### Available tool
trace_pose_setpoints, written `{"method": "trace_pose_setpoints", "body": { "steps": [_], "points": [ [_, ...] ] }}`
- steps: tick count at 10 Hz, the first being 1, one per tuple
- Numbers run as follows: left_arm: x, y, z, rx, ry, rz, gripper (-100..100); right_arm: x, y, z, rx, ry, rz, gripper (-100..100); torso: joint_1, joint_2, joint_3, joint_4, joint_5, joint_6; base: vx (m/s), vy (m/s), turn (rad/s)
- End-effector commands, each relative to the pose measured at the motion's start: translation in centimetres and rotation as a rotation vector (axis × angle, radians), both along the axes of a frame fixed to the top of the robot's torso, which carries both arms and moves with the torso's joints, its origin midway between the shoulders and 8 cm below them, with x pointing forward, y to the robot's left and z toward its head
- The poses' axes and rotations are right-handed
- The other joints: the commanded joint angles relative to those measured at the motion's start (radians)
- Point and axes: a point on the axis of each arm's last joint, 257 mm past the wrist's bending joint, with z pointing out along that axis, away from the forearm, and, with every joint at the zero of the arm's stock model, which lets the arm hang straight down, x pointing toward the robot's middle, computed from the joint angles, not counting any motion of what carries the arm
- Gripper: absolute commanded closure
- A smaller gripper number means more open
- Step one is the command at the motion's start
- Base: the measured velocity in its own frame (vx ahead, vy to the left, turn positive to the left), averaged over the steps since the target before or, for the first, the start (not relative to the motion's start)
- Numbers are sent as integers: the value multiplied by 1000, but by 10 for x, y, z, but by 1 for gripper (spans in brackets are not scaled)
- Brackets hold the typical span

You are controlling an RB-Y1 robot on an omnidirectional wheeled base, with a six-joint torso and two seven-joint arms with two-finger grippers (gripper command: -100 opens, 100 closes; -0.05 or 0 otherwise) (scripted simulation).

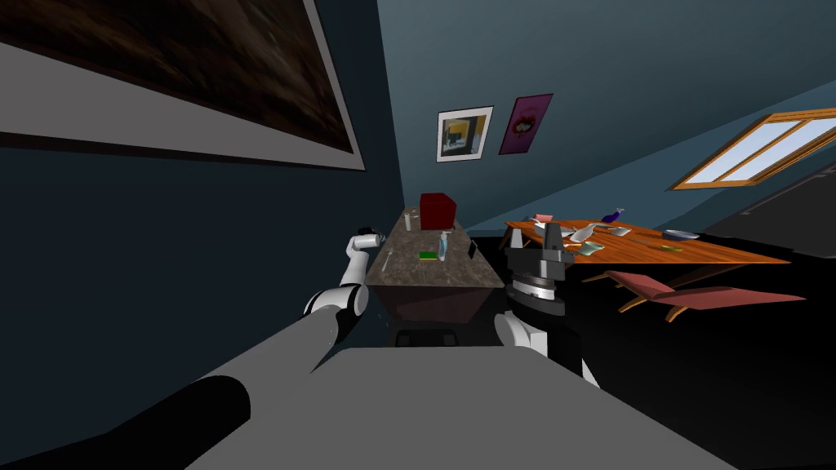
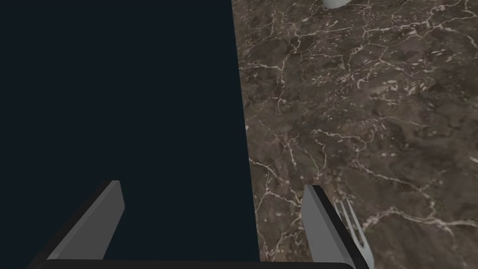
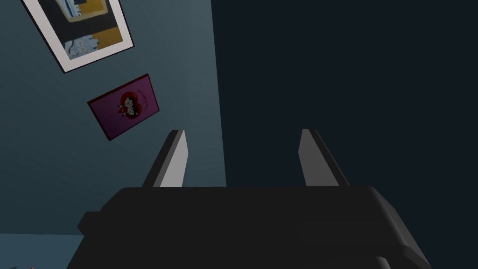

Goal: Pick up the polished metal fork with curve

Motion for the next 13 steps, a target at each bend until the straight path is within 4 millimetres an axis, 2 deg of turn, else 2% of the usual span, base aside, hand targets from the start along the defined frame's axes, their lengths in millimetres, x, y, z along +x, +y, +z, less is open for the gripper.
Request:
{"method": "trace_pose_setpoints", "body": {
  "steps": [1, 2, 3, 4, 5, 6, 7, 9, 11, 12, 13],
  "points": [
    [-1, 1, -13, -14, 32, 4, -100, 0, 0, 0, 0, 0, 0, 0, 0, 0, 0, 0, 0, 0, 11, 9, -2],
    [1, -6, -14, -71, 65, 17, -100, 0, 0, 0, 0, 0, 0, 0, 0, 1, 0, 0, 0, 0, 15, 19, -7],
    [-2, -5, -31, -75, 99, 19, -100, 0, 0, 0, 0, 0, 0, 0, 0, 0, 0, 0, 0, 0, 22, 20, -15],
    [-2, -12, -34, -126, 136, 32, -100, 0, 0, 0, 0, 0, 0, 0, 0, 0, 0, 0, 0, 0, 32, 26, -13],
    [-6, -12, -49, -132, 168, 36, -100, 0, 0, 0, 0, 0, 0, 0, 0, 0, 0, 0, 0, 0, 29, 24, -15],
    [-6, -18, -50, -180, 200, 50, -100, 0, 0, 0, 0, 0, 0, 0, 0, 0, 0, 0, 0, 0, 31, 26, -19],
    [-11, -19, -66, -184, 235, 54, -100, 0, 0, 0, 0, 0, 0, 0, 0, -1, 0, 0, 0, 0, 26, 24, -12],
    [-17, -25, -81, -232, 297, 73, -100, 0, 0, 0, 0, 0, 0, 0, 1, 0, 0, 0, 0, 0, 26, 27, -15],
    [-21, -31, -86, -274, 336, 91, -100, 0, 0, 0, 0, 0, 0, 0, 0, 1, 0, 0, 0, 0, 17, 17, -8],
    [-26, -32, -97, -276, 362, 94, -100, 0, 0, 0, 0, 0, 0, 0, 0, 0, 0, 0, 0, 0, 23, 25, -17],
    [-29, -37, -99, -313, 392, 111, -100, 0, 0, 0, 0, 0, 0, 0, 0, 0, 0, 0, 0, 0, 23, 29, -22]
  ]
}}
